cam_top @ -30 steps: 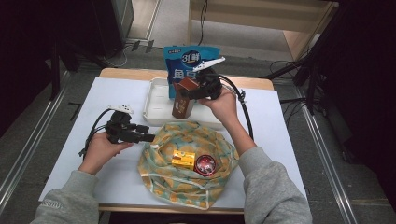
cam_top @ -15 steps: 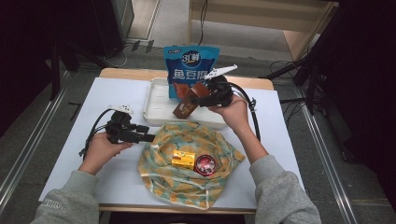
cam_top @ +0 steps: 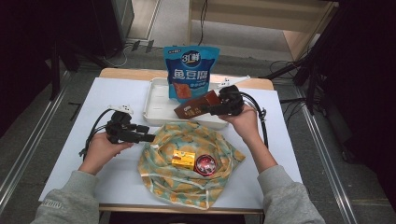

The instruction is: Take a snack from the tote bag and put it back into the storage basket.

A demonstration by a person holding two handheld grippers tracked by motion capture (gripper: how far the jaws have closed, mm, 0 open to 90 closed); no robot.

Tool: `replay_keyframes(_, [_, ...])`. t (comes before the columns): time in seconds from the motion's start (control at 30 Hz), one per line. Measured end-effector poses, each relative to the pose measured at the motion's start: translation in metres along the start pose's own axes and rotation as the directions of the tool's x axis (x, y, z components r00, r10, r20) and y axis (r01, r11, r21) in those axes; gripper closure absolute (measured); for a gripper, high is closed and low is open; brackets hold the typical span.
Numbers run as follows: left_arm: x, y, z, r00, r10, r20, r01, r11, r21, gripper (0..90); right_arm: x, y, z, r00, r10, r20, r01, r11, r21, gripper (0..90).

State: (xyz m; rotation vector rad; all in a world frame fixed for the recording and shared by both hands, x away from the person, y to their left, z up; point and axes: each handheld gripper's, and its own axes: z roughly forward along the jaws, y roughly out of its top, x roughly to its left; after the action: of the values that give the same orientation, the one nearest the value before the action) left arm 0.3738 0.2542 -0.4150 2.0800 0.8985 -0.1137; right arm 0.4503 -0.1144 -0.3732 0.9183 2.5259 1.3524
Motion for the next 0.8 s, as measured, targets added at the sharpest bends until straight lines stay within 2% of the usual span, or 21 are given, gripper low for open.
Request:
replay_keyframes(0.23, [0.000,0.000,0.001,1.0000,0.000,-0.004,0.000,1.0000,0.005,40.6,-0.002,-0.009,0.007,0.9998,0.007,-0.019,-0.007,1.000,0.027,43.7])
replay_keyframes(0.47, [0.000,0.000,0.000,1.0000,0.001,-0.002,-0.001,1.0000,0.000,40.7,0.001,-0.019,0.028,0.9990,-0.010,-0.045,0.013,0.997,0.074,43.6])
replay_keyframes(0.8, [0.000,0.000,0.000,1.0000,0.002,-0.001,-0.002,1.0000,0.001,40.7,0.000,-0.023,0.047,0.9975,-0.026,-0.065,0.031,0.997,0.071,43.1])
